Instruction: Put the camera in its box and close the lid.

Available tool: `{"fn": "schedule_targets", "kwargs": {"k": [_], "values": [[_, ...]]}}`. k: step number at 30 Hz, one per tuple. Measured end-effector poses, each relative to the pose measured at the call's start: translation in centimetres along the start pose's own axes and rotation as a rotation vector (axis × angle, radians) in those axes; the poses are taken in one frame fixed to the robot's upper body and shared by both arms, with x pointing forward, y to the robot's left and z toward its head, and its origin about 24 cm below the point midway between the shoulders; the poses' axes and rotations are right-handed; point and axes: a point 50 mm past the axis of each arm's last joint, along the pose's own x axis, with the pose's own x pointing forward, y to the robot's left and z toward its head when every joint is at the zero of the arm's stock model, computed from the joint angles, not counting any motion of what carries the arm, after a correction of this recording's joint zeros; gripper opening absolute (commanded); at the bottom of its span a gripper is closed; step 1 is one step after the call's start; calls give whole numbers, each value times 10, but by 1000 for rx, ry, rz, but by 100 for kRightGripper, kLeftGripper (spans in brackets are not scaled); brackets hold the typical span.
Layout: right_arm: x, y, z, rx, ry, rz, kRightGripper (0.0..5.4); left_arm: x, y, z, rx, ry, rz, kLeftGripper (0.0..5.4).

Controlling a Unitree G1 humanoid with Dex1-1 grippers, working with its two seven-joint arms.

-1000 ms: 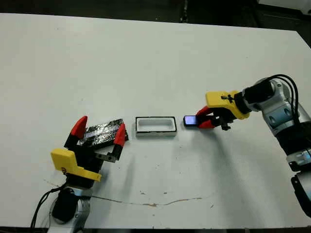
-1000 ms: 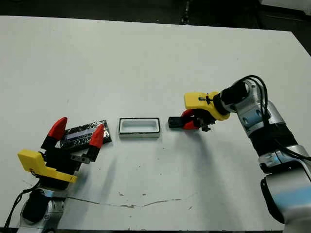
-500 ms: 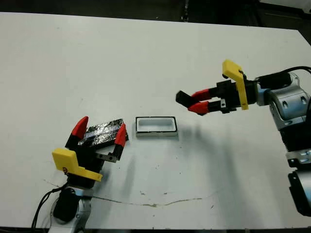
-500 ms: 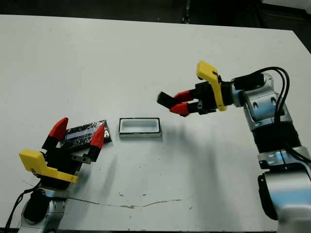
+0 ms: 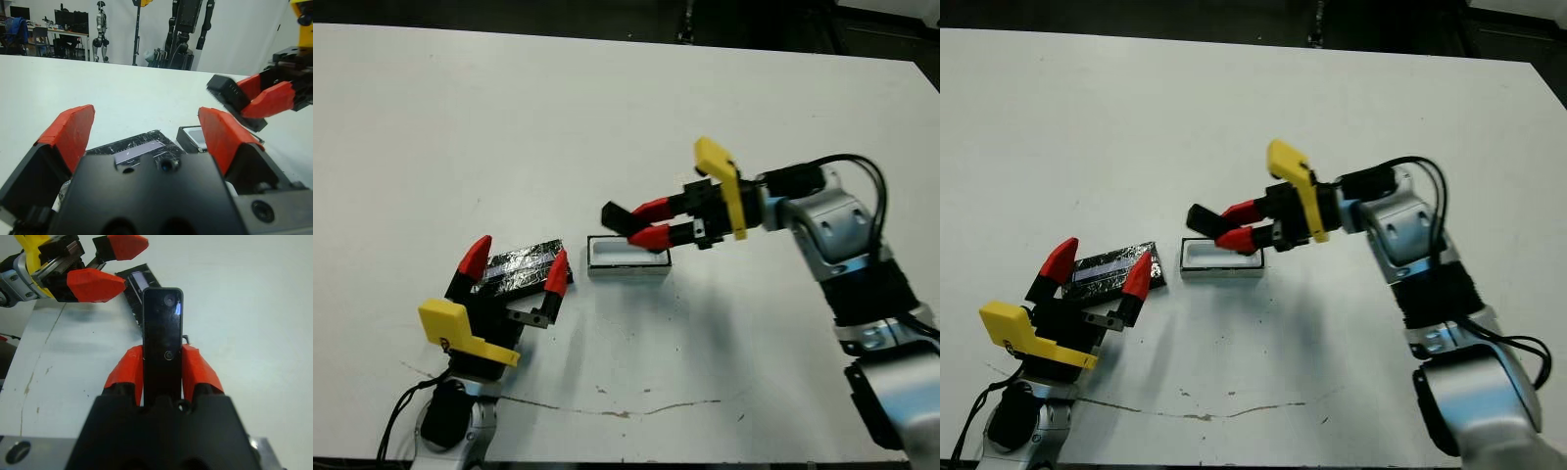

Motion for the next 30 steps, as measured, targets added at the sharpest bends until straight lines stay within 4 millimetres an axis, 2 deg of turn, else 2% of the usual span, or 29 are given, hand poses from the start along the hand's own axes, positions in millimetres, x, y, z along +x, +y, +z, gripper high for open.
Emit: {"fn": "schedule_targets", "kwargs": {"k": [30], "values": [[7, -8, -2, -53, 57, -23, 167, -1, -1, -1, -5, 7, 5, 540]]}}
